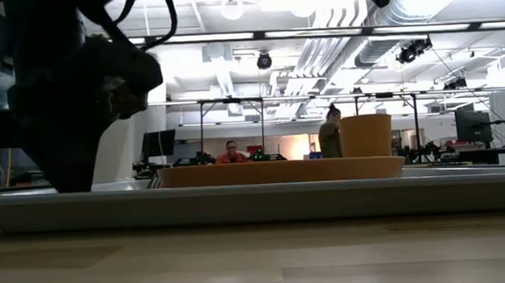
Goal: Pick and place plate/cup/fork/spoon on tray
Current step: Put the pink fork to the left of the orange plate on the gray tray, then put the yellow spoon to the left of the pink fork on the gray tray
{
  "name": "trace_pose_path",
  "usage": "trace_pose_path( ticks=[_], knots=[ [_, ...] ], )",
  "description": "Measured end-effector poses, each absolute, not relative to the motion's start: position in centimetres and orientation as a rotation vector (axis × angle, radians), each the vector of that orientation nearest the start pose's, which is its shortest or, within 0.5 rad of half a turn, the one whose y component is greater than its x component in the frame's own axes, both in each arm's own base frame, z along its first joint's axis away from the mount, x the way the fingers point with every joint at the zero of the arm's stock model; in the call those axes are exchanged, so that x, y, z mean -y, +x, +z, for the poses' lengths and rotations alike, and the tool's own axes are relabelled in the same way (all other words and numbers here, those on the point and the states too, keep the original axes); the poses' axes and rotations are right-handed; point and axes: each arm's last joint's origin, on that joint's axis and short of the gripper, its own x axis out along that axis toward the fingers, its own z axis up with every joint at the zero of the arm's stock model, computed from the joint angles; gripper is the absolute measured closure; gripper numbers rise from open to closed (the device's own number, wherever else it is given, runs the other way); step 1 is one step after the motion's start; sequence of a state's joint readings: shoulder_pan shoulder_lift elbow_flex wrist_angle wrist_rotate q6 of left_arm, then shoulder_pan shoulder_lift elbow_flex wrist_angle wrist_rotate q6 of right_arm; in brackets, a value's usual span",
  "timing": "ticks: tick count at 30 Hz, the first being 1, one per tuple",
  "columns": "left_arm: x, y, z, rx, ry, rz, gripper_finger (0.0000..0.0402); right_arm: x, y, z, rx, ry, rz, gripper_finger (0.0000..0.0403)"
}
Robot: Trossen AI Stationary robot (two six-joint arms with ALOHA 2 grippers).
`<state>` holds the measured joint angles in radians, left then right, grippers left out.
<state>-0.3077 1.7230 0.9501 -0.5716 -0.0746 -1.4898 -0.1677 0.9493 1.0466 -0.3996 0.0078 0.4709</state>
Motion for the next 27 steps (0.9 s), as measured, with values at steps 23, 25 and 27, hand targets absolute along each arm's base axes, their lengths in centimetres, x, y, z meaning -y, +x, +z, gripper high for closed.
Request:
trace_pose_path(
  ticks=[23,25,27],
  knots=[
    [-0.6,19.1,28.6,-0.598,-0.821,0.908,0.0391,3.3,19.4,37.3,-0.254,0.501,-0.243,0.0256],
    [-1.1,18.6,27.7,-0.591,-0.837,0.971,0.0379,3.3,19.4,37.3,-0.252,0.515,-0.245,0.0256],
    [-1.3,18.3,26.2,-0.616,-0.859,1.020,0.0362,3.3,19.4,37.3,-0.252,0.516,-0.246,0.0256]
  ],
)
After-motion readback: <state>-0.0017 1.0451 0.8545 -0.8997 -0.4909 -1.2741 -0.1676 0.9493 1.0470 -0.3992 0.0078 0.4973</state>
